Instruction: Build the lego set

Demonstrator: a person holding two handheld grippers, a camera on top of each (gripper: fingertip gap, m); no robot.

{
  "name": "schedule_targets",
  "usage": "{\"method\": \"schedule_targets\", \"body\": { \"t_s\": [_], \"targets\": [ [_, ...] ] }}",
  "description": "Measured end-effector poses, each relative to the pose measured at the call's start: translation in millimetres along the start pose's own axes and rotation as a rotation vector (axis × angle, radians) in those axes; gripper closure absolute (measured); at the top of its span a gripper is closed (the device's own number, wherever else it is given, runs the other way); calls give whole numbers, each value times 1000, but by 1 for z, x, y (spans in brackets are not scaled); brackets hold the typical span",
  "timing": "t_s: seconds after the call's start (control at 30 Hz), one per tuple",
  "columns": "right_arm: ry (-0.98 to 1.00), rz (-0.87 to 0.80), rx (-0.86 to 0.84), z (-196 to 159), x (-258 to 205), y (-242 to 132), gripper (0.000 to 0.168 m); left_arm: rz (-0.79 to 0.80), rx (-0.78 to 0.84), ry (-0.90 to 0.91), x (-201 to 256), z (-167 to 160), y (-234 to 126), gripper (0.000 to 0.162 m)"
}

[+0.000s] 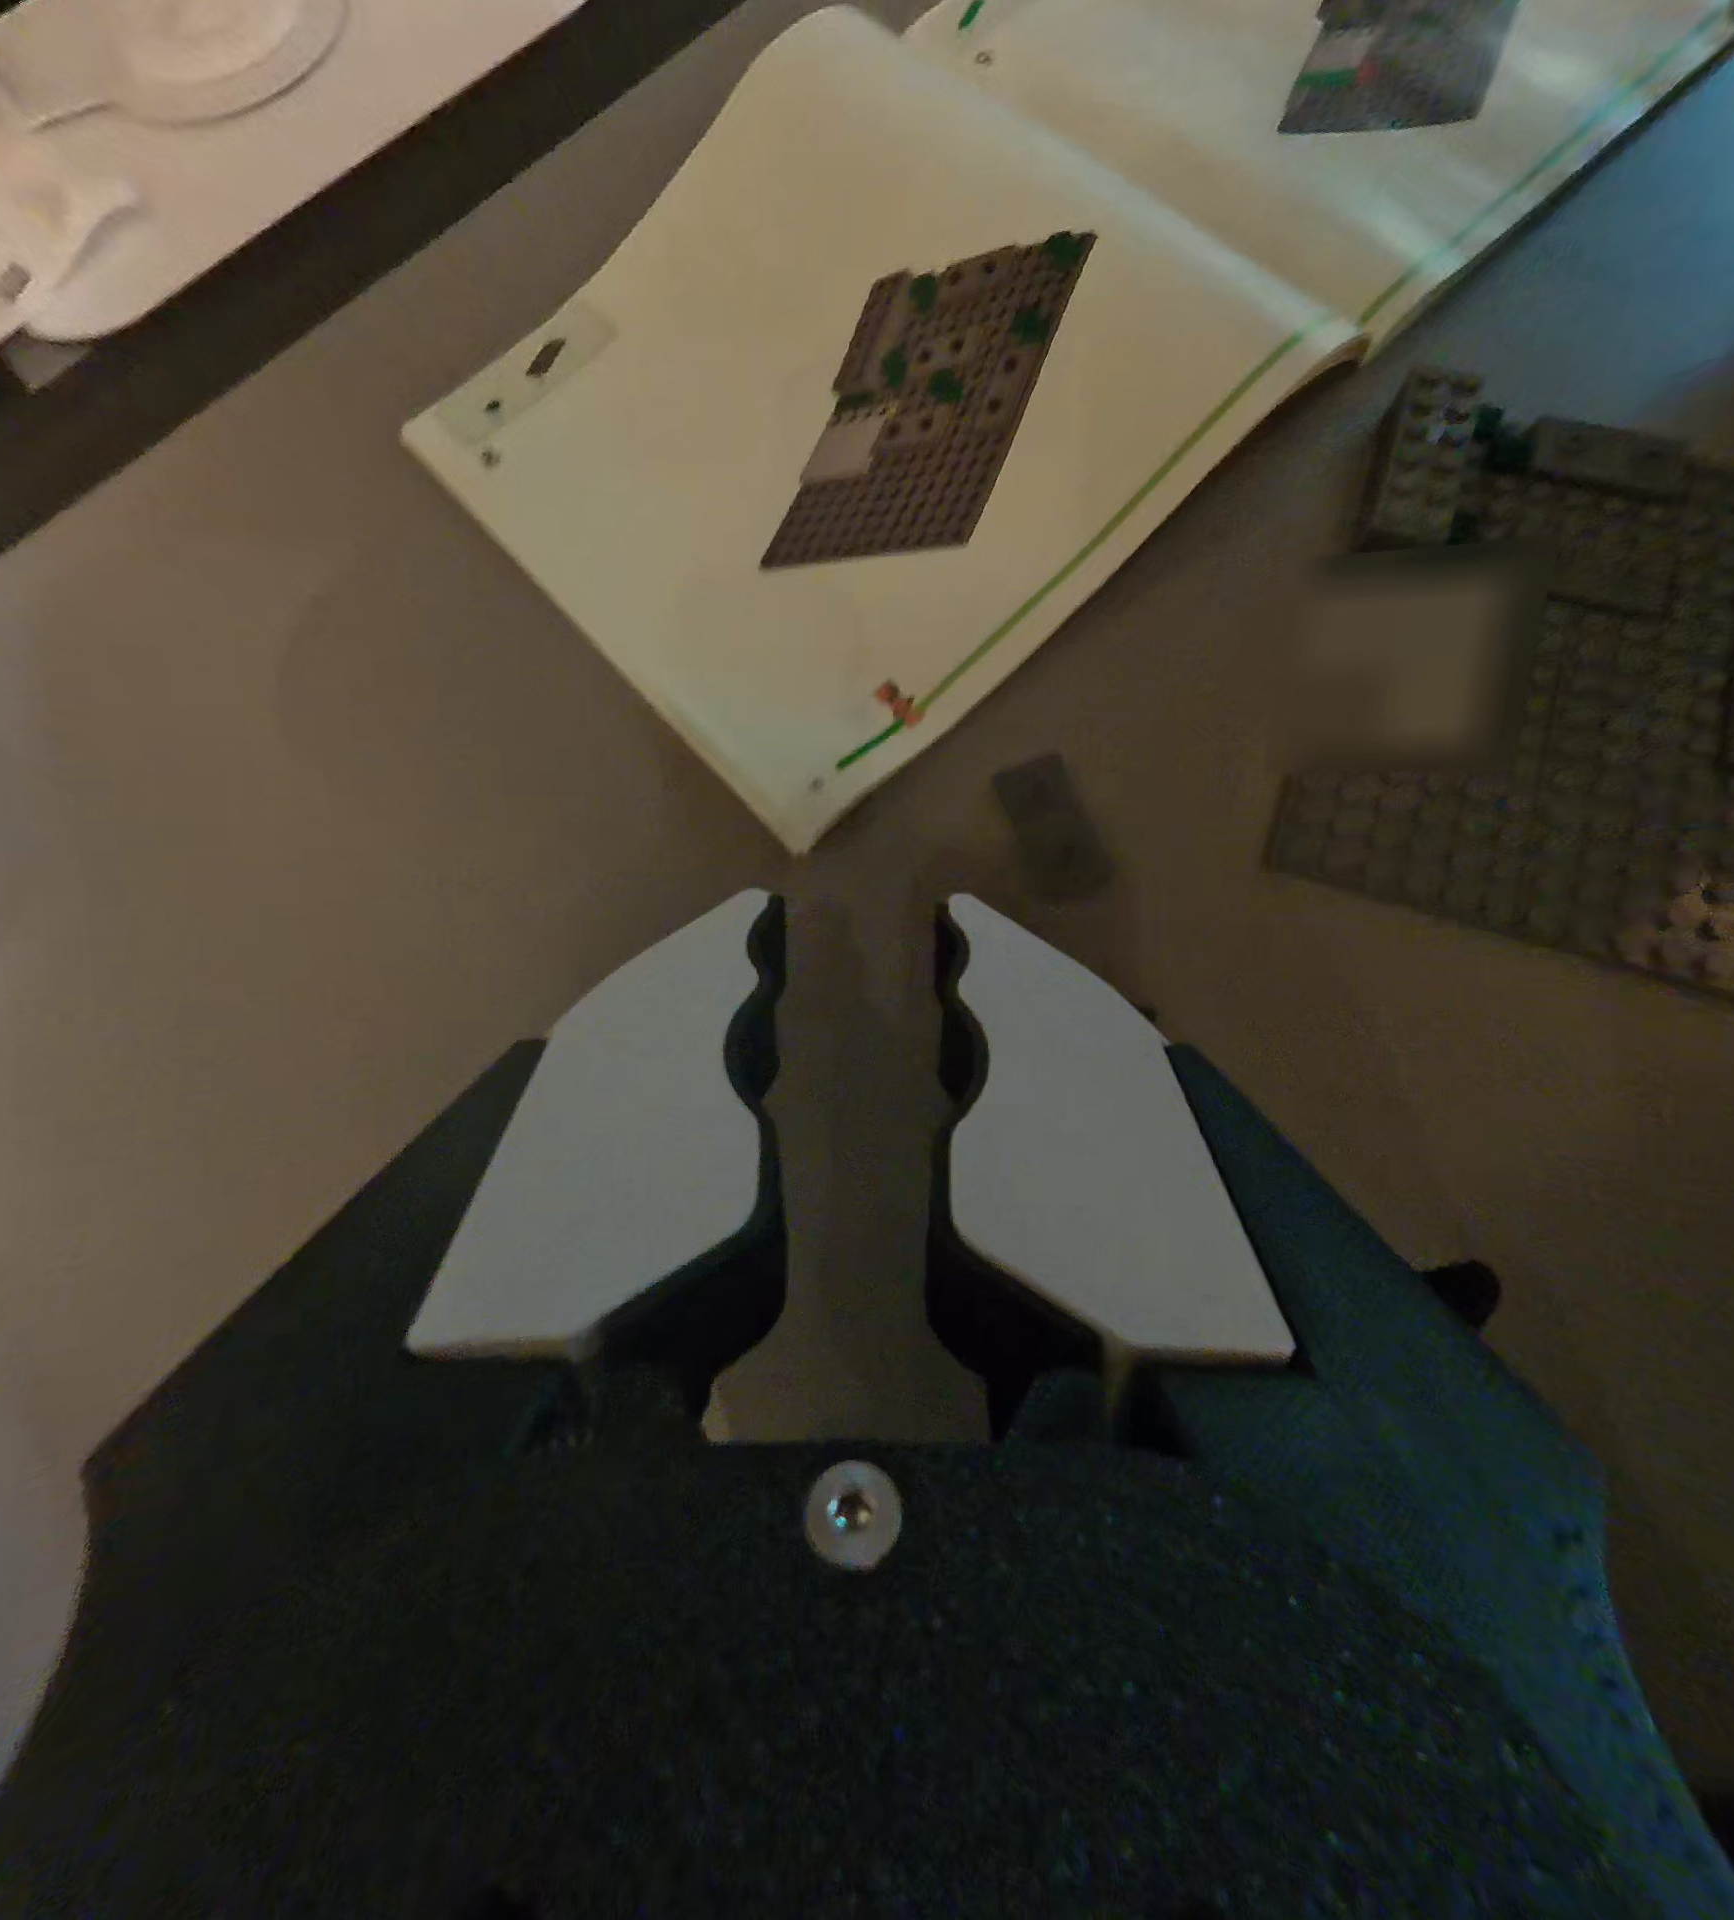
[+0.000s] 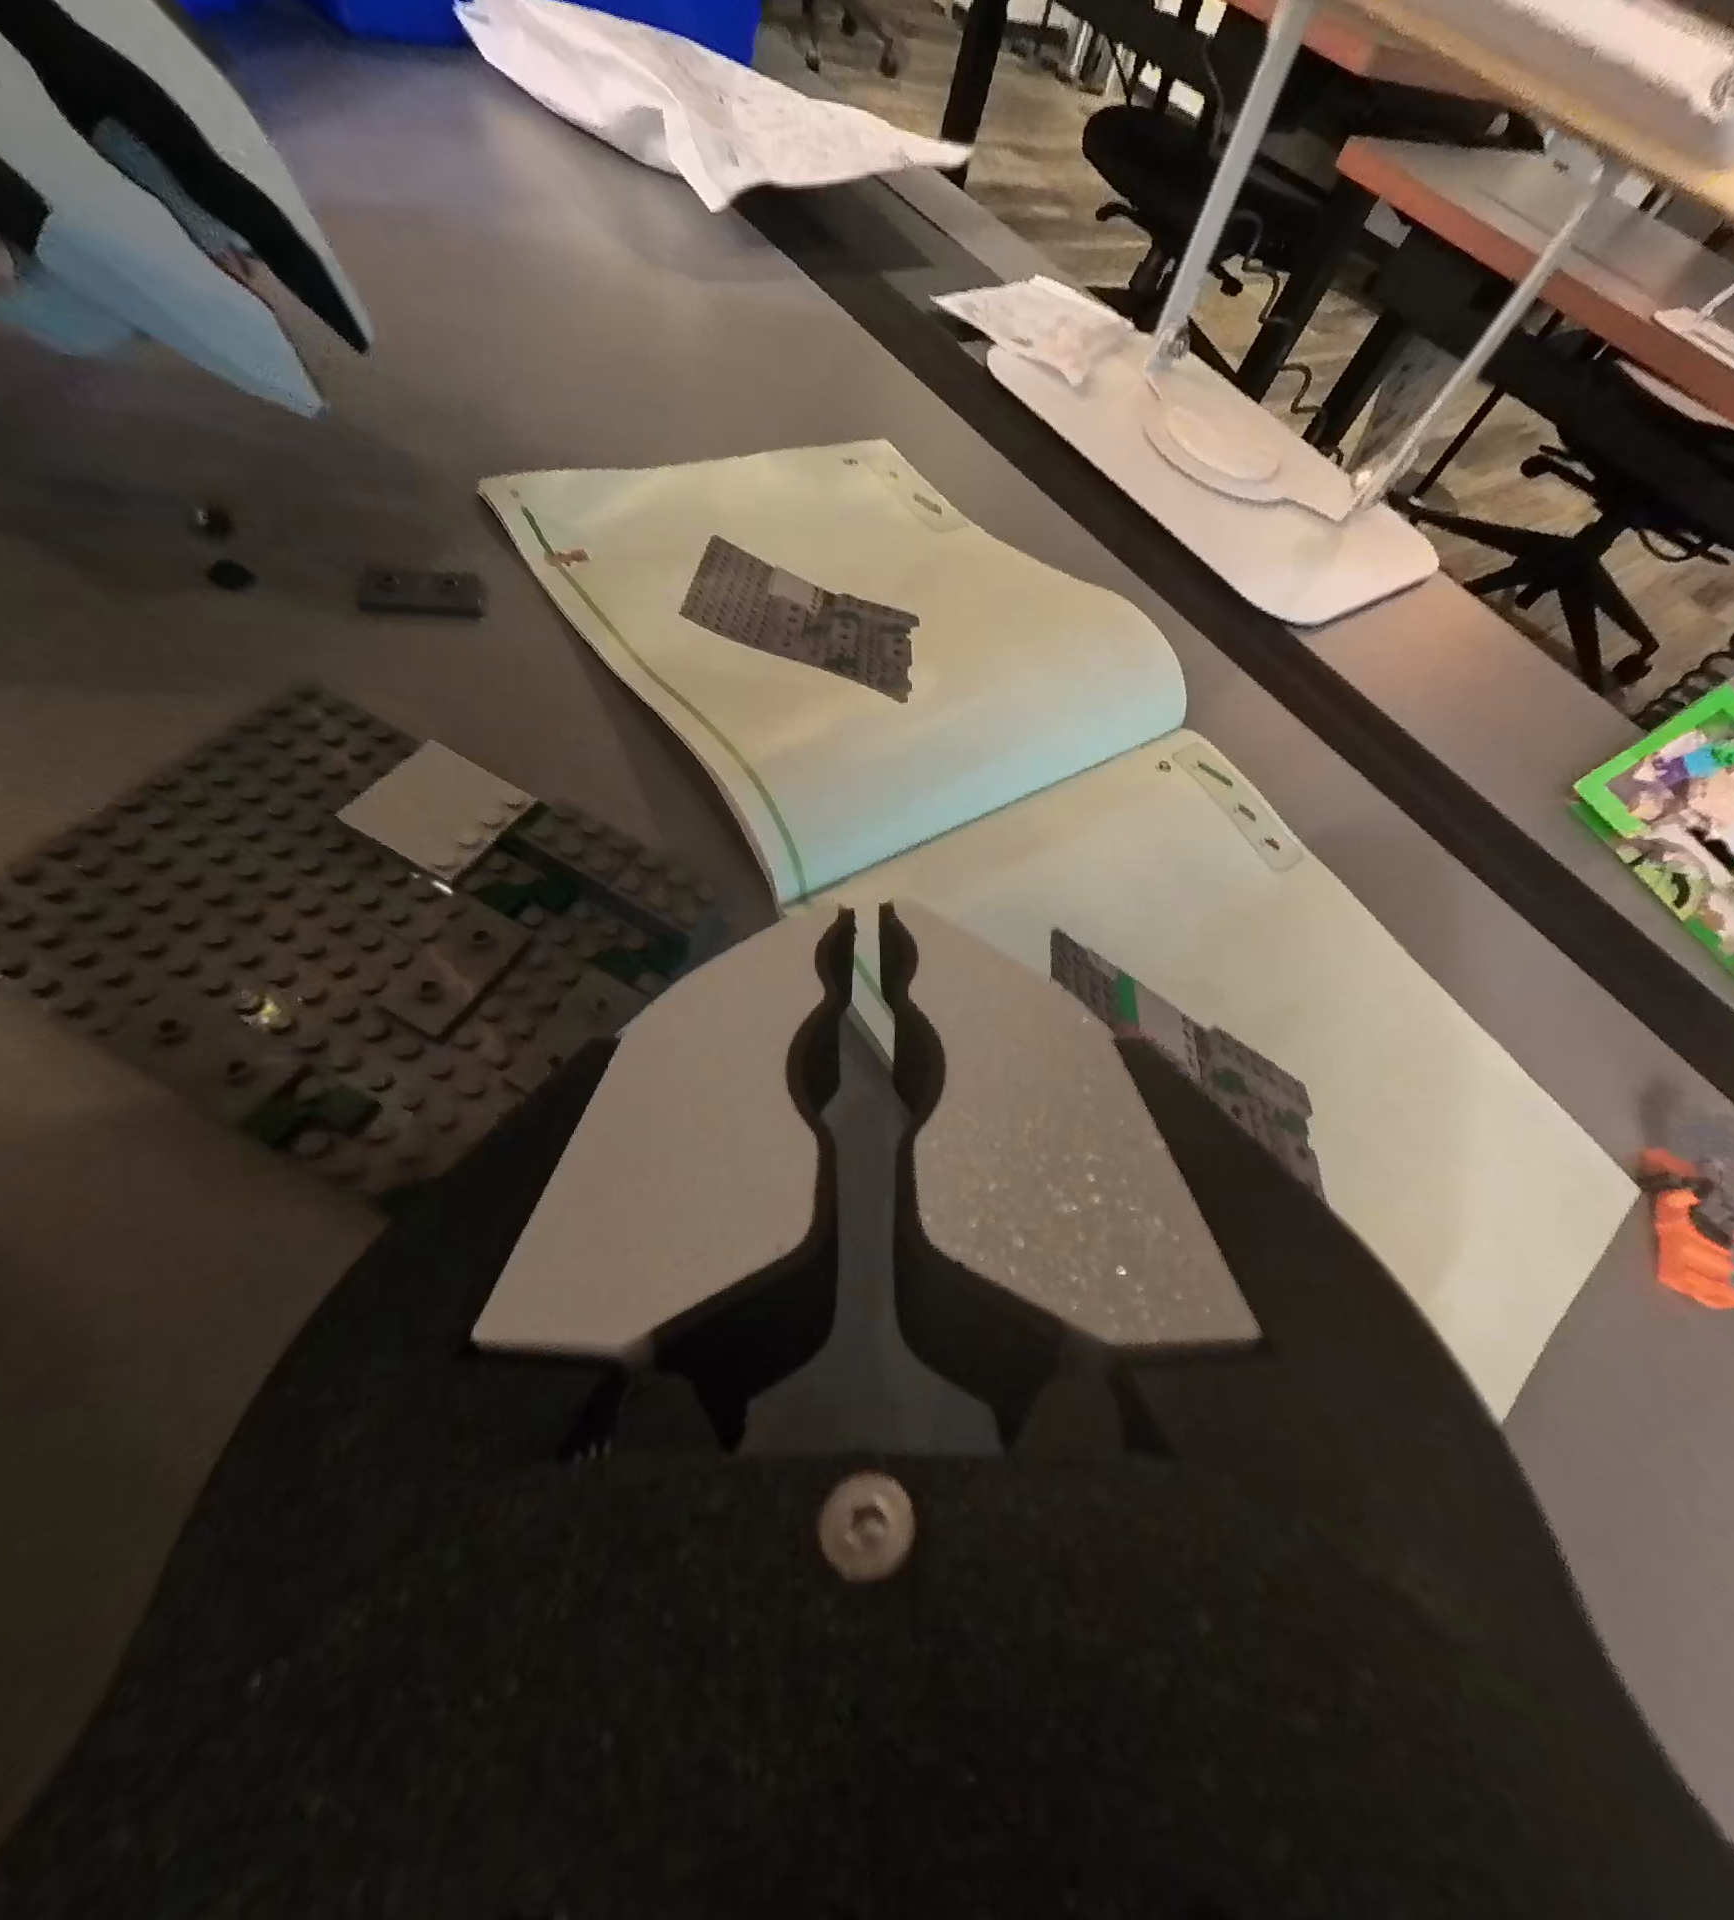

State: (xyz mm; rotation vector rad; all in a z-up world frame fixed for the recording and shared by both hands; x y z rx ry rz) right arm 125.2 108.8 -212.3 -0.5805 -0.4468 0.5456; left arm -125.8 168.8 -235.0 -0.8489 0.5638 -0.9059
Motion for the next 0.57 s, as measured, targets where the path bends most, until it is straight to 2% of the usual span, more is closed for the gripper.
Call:
{"method": "schedule_targets", "body": {
  "t_s": [0.03, 0.33, 0.57],
  "targets": [
    [-5, 0, 4, 2, -1, -1, 164, -4, -3, -7, 1, -4, -3, 133],
    [-29, -4, 1, 5, -6, -2, 165, -140, -65, 119, 35, -35, -7, 136],
    [-38, -1, -5, 5, -8, -3, 164, -183, -113, 255, 32, -38, 6, 140]
  ]
}}
Point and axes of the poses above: each gripper's, where its closed fingertips meet, y out along the fingers, z out of its top, x = y × z across the jaws, the point moved 3 cm from there along -y, back along the fingers, and after that the axes turned 14 degrees about -x, right-handed, at the moved point
